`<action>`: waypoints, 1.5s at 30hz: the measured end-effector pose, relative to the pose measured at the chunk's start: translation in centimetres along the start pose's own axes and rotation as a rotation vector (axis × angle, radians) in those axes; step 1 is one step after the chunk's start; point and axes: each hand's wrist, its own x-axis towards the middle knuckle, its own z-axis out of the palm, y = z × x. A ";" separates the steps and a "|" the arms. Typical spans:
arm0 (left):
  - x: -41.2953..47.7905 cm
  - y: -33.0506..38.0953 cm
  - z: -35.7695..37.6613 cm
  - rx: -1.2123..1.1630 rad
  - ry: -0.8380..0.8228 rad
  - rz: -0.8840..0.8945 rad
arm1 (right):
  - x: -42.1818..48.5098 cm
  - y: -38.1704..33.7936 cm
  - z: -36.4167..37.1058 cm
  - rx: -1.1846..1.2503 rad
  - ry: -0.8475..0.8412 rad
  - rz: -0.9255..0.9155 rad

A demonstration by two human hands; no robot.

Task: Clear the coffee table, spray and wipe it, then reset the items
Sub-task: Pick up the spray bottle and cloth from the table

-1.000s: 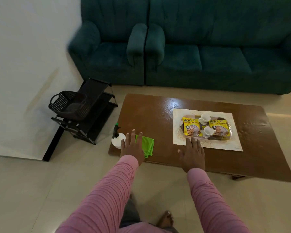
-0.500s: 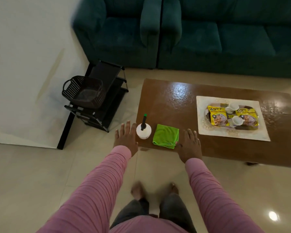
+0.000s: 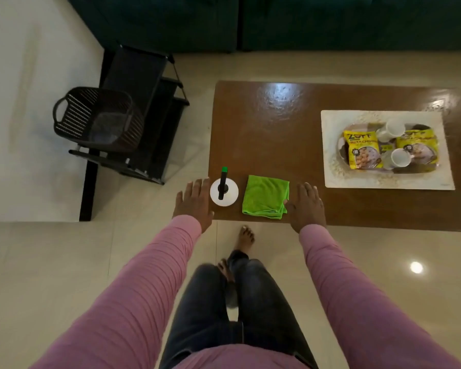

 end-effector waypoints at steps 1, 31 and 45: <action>0.6 -0.2 0.3 -0.007 -0.011 -0.004 | 0.8 0.1 0.5 0.002 -0.019 0.009; 11.2 2.6 2.3 -0.207 -0.177 -0.040 | 13.0 0.0 7.2 0.753 -0.291 0.656; 4.1 -4.2 -6.9 -0.380 -0.008 -0.135 | 7.1 -8.3 -2.9 0.978 -0.344 0.595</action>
